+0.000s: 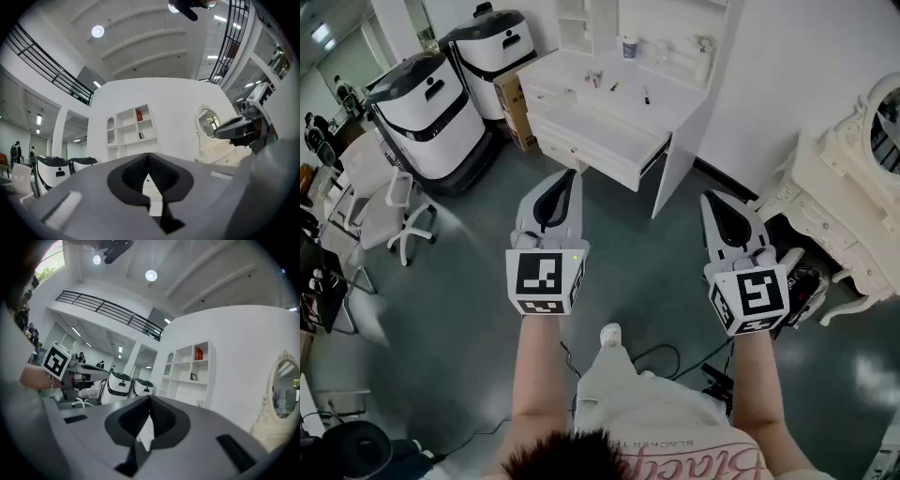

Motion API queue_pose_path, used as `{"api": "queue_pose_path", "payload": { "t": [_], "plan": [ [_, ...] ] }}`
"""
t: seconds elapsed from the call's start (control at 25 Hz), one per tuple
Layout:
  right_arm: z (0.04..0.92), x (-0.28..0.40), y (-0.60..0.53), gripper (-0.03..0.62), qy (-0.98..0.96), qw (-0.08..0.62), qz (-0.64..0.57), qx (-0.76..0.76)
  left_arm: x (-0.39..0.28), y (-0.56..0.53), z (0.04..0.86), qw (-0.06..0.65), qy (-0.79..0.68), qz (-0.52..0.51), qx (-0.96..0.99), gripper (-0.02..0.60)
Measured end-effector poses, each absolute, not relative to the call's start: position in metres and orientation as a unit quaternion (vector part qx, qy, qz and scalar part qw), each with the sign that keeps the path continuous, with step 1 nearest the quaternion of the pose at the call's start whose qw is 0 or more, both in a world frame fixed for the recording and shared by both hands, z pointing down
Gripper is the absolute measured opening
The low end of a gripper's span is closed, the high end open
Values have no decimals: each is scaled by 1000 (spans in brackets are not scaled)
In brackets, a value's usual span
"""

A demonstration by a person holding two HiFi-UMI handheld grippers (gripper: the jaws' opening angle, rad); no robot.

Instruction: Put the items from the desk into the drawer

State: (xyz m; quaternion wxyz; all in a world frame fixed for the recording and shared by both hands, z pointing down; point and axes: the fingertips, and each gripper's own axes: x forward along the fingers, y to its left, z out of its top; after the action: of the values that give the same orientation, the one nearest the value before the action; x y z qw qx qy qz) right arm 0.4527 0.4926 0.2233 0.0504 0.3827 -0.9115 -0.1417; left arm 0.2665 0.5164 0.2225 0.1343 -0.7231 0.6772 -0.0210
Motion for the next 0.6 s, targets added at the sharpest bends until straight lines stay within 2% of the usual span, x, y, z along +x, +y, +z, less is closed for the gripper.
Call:
{"api": "queue_pose_path", "payload": {
  "t": [0.6],
  "plan": [
    [223, 397, 391, 8, -904, 40, -140, 402, 215, 412, 227, 133, 659, -16, -740, 8]
  ]
}}
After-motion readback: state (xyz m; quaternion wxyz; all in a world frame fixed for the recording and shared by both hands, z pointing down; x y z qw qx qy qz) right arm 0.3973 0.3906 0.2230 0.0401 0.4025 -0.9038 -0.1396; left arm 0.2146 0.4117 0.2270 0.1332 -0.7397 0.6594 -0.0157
